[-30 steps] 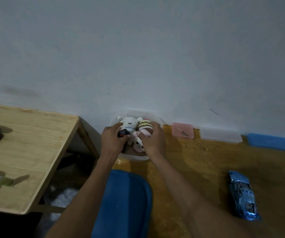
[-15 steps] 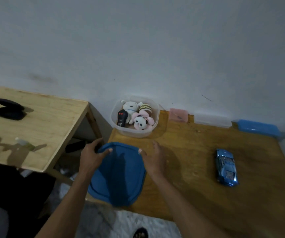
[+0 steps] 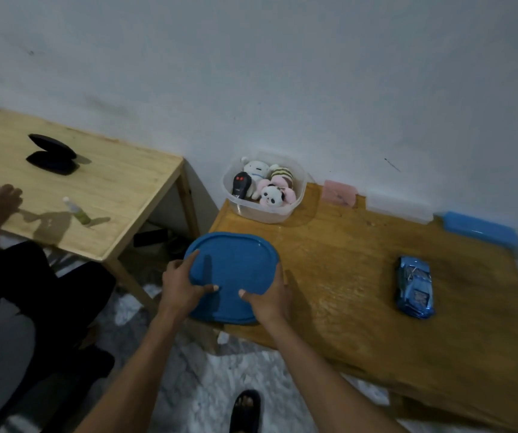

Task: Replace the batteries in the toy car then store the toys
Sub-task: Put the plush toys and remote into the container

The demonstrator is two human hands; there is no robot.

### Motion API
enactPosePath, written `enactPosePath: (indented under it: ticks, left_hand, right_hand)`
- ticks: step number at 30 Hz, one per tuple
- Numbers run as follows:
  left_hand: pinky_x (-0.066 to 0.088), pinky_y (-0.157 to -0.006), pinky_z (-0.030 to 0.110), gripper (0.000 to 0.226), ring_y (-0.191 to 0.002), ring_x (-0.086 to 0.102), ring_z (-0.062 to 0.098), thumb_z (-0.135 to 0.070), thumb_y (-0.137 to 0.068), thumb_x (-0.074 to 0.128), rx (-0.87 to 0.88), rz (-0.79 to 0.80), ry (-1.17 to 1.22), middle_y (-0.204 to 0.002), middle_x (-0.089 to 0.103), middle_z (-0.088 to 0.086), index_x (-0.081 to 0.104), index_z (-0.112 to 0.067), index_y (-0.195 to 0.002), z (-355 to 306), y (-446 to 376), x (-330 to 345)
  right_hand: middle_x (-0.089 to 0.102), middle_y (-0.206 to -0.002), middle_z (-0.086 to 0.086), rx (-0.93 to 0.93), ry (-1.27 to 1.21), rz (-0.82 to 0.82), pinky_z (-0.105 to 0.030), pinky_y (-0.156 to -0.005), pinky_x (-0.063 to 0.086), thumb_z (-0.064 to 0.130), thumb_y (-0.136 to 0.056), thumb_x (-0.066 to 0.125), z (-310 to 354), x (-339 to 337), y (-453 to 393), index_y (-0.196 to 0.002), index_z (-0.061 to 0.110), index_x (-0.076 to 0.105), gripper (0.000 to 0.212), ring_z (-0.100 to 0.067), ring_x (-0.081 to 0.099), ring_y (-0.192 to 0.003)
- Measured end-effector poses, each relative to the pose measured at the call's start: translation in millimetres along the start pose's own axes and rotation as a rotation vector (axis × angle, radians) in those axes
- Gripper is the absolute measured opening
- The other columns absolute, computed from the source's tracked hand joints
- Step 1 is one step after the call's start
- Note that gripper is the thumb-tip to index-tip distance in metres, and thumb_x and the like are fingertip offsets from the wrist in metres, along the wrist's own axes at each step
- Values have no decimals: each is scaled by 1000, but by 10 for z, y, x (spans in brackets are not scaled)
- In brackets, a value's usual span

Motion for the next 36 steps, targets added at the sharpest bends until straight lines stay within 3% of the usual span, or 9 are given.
enactPosePath:
  ticks: [3, 7, 11, 16, 22, 29, 33, 36]
  left_hand:
    - [38, -113, 53, 105, -140, 30, 36, -46, -67, 91, 59, -29, 19, -151, 32, 14, 38, -27, -155, -117, 60, -65]
    - [34, -115, 53, 113, -143, 21, 33, -59, -64, 86, 172, -107, -35, -156, 27, 10, 36, -17, -156, -548, 53, -252]
    - [36, -115, 51, 112, -143, 23, 31, -63, -66, 83, 303, -156, -75, -156, 29, 8, 37, -12, -154, -1073, -148, -433]
    - [36, -114, 52, 111, -142, 26, 35, -65, -68, 80, 391, -182, -141, -157, 32, 15, 39, -6, -153, -1684, -687, -527]
    - [42, -112, 51, 113, -137, 37, 37, -73, -68, 76, 408, -122, -152, -152, 39, 15, 43, -3, -149, -2018, -1473, -403]
    - [47, -106, 54, 123, -133, 44, 38, -92, -62, 58, 423, -83, -239, -148, 45, 16, 48, -3, -146, -1897, -2094, -47]
    - [30, -112, 53, 105, -140, 31, 35, -73, -70, 74, 417, -119, -261, -157, 37, 11, 46, -10, -150, -1902, -2110, -34]
    - [32, -116, 52, 108, -143, 28, 34, -73, -69, 70, 403, -86, -212, -158, 35, 13, 44, -8, -151, -1770, -2151, -1]
  right_hand:
    - [31, -159, 0, -74, 0, 2, -43, -110, 42, 41, -69, 88, 82, -105, 11, -159, 30, 10, 120, -25, 33, -145]
    - [45, -149, 9, -249, -90, -52, -43, -101, 50, 41, -64, 90, 443, -406, 16, -154, 37, 19, 116, -19, 46, -135]
    - [49, -141, 13, -351, -193, -89, -33, -93, 51, 33, -66, 91, 886, -747, -138, -149, 38, 25, 106, -10, 49, -126]
    - [49, -142, 7, -304, -22, -199, -47, -91, 55, 52, -62, 88, 1345, -1057, -644, -149, 35, 21, 111, -22, 53, -126]
    - [42, -138, -3, -191, 125, -224, -41, -82, 51, 58, -63, 85, 1606, -1118, -1395, -151, 33, 19, 113, -27, 51, -123]
    - [38, -143, -6, -164, 268, -279, -44, -91, 52, 63, -66, 82, 1531, -1027, -1895, -154, 26, 15, 117, -29, 44, -129]
    - [38, -144, -4, -195, 343, -335, -40, -89, 50, 71, -66, 76, 1469, -985, -1900, -153, 25, 18, 114, -27, 42, -130]
    - [37, -146, -3, -176, 401, -338, -40, -93, 50, 76, -65, 72, 1436, -919, -1888, -153, 24, 20, 115, -27, 40, -131]
Point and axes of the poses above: each hand's wrist, its own y-axis away from the middle knuckle, its own x-axis out of the palm, z = x × y, the point moved 8 cm from there along -y, towards the middle knuckle
